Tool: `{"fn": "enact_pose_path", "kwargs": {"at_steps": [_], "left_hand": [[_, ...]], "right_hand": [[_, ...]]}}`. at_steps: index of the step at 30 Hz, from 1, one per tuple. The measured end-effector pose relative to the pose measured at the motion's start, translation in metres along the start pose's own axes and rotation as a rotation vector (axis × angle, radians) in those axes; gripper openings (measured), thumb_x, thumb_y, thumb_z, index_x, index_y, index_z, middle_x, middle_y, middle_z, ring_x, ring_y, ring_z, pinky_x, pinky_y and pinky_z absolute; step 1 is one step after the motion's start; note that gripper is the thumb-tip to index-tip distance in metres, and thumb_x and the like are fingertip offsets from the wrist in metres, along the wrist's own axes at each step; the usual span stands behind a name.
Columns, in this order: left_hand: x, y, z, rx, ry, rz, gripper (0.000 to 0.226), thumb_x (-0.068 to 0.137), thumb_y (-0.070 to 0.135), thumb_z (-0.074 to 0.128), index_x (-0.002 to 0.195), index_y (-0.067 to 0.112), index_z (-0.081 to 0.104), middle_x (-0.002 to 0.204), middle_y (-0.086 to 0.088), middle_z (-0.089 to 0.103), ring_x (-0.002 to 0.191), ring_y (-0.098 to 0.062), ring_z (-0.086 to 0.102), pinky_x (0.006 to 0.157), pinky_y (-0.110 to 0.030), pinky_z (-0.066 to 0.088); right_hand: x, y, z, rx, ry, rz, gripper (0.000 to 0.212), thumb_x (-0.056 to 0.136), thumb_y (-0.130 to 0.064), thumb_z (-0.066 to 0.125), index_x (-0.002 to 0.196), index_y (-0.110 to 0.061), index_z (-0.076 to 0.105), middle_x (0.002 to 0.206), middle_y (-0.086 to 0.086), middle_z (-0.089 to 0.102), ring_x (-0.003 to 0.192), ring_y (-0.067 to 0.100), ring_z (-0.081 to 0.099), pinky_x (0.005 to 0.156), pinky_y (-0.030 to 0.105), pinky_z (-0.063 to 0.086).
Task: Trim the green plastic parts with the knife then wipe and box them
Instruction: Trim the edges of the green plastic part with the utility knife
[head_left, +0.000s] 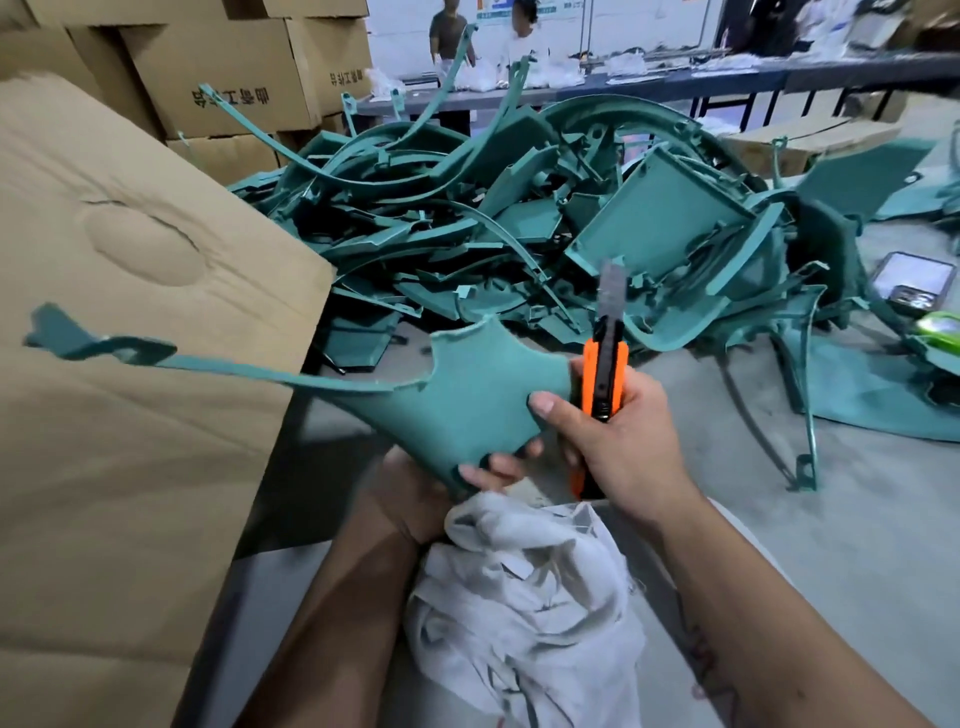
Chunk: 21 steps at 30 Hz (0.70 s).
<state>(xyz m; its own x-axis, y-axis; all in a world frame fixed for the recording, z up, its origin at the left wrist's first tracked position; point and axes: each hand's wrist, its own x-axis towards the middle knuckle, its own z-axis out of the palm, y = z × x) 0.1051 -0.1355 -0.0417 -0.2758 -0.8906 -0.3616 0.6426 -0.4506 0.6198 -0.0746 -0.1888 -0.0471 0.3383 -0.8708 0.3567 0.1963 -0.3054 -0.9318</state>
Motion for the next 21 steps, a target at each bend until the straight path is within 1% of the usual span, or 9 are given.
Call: {"fn": "enact_pose_path", "kwargs": {"at_steps": [3,6,8,10,12,14,17,19,21], "left_hand": [[0.0,0.006,-0.006,0.025,0.016,0.089,0.067,0.095,0.056,0.038,0.136,0.006,0.059,0.12,-0.021,0.067,0.077,-0.026,0.068,0.046,-0.018,0.046],[0.002,0.003,-0.01,0.005,0.002,0.194,0.072,0.091,0.042,0.051,0.151,0.004,0.04,0.141,-0.027,0.057,0.116,-0.042,0.066,0.077,-0.037,0.062],[-0.001,0.002,-0.005,0.02,-0.061,0.32,0.087,0.078,0.025,0.073,0.153,0.004,0.033,0.149,-0.031,0.048,0.134,-0.046,0.053,0.099,-0.05,0.054],[-0.003,0.001,0.0,0.033,-0.185,0.421,0.11,0.062,0.023,0.093,0.154,0.018,0.033,0.154,-0.031,0.041,0.141,-0.046,0.044,0.11,-0.057,0.045],[-0.002,-0.001,0.005,0.065,-0.238,0.485,0.124,0.052,0.034,0.101,0.155,0.021,0.033,0.153,-0.028,0.044,0.139,-0.044,0.047,0.106,-0.058,0.048],[-0.002,-0.002,0.009,0.076,-0.254,0.522,0.122,0.059,0.044,0.099,0.155,0.012,0.031,0.151,-0.029,0.046,0.137,-0.04,0.052,0.106,-0.056,0.048],[-0.008,-0.001,0.006,0.099,-0.195,0.524,0.127,0.067,0.056,0.091,0.159,0.002,0.022,0.136,-0.026,0.062,0.128,-0.026,0.062,0.106,-0.039,0.051],[-0.013,0.006,-0.005,0.046,-0.056,0.551,0.132,0.056,0.057,0.096,0.159,0.011,0.028,0.148,-0.027,0.051,0.134,-0.037,0.056,0.103,-0.048,0.051],[-0.014,0.01,-0.011,0.073,-0.03,0.59,0.128,0.051,0.059,0.097,0.154,0.013,0.037,0.152,-0.023,0.047,0.136,-0.039,0.053,0.102,-0.053,0.052]], "right_hand": [[0.003,0.001,-0.005,-0.051,0.159,-0.092,0.035,0.087,-0.019,0.085,0.076,-0.018,0.052,0.05,0.002,0.055,0.041,0.021,0.052,0.043,0.031,0.045],[0.001,0.003,-0.005,-0.141,0.273,-0.197,0.04,0.086,-0.031,0.085,0.073,-0.02,0.049,0.054,0.001,0.056,0.047,0.031,0.057,0.045,0.037,0.048],[-0.001,0.007,-0.002,-0.257,0.294,-0.279,0.036,0.087,-0.032,0.084,0.074,-0.021,0.053,0.06,0.008,0.059,0.055,0.036,0.061,0.052,0.048,0.051],[-0.001,0.01,-0.001,-0.362,0.307,-0.346,0.033,0.09,-0.026,0.083,0.075,-0.016,0.055,0.066,0.007,0.061,0.06,0.032,0.061,0.057,0.047,0.05],[0.001,0.011,-0.004,-0.533,0.243,-0.473,0.033,0.094,-0.025,0.077,0.073,-0.017,0.054,0.072,-0.006,0.055,0.064,0.017,0.054,0.057,0.03,0.043],[0.003,0.01,-0.005,-0.638,0.074,-0.535,0.033,0.099,-0.033,0.071,0.074,-0.021,0.053,0.079,-0.018,0.048,0.067,0.003,0.049,0.061,0.016,0.035],[0.004,0.013,-0.005,-0.668,-0.156,-0.503,0.033,0.1,-0.041,0.067,0.08,-0.015,0.059,0.086,-0.009,0.054,0.073,0.013,0.055,0.063,0.033,0.047],[0.004,0.013,-0.006,-0.651,-0.217,-0.459,0.031,0.095,-0.043,0.075,0.087,-0.014,0.066,0.089,-0.004,0.061,0.078,0.02,0.06,0.068,0.039,0.05],[0.003,0.011,-0.006,-0.559,-0.229,-0.41,0.028,0.092,-0.044,0.078,0.087,-0.018,0.07,0.087,-0.011,0.065,0.079,0.013,0.064,0.07,0.03,0.051]]}}
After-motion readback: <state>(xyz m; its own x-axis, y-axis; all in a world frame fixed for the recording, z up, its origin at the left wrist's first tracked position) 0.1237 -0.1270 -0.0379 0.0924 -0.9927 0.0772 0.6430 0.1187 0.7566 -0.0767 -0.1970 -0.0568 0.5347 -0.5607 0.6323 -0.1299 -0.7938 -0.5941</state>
